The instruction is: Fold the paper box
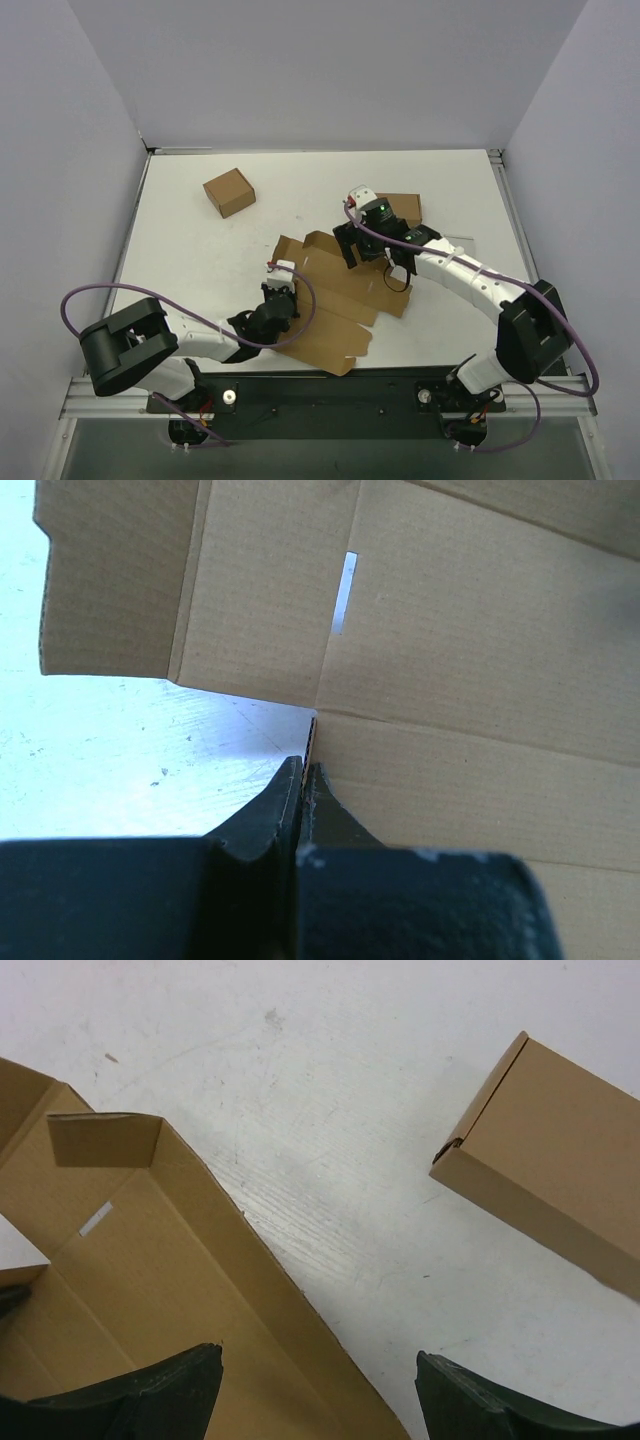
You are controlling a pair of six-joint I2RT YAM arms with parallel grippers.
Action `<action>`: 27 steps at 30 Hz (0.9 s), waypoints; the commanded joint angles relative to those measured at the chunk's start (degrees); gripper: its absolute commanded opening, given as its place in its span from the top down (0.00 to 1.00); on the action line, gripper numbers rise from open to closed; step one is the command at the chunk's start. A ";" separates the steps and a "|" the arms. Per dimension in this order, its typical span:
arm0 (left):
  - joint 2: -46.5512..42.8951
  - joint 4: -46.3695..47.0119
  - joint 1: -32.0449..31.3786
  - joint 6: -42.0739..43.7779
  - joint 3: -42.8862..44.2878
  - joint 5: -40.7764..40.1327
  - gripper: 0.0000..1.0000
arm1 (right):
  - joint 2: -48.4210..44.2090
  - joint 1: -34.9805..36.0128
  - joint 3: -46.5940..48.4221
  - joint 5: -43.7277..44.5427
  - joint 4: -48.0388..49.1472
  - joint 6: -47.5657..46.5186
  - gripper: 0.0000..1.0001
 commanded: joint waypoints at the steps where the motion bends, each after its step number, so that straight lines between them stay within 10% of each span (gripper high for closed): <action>1: -1.47 3.64 -0.22 0.85 -0.17 1.31 1.00 | 2.21 -1.31 4.30 -5.46 0.57 -10.24 0.22; 17: -0.77 2.06 -0.13 -0.03 2.64 3.77 1.00 | 5.03 0.62 2.99 -11.97 -3.21 -12.28 0.82; 25: -0.33 1.36 0.22 -1.43 2.81 5.35 1.00 | 8.01 5.10 1.67 -0.39 -1.81 -14.29 0.98; 27: -1.72 0.74 1.35 -3.11 2.20 7.54 0.87 | 8.01 5.98 0.88 2.43 -0.93 -15.00 1.00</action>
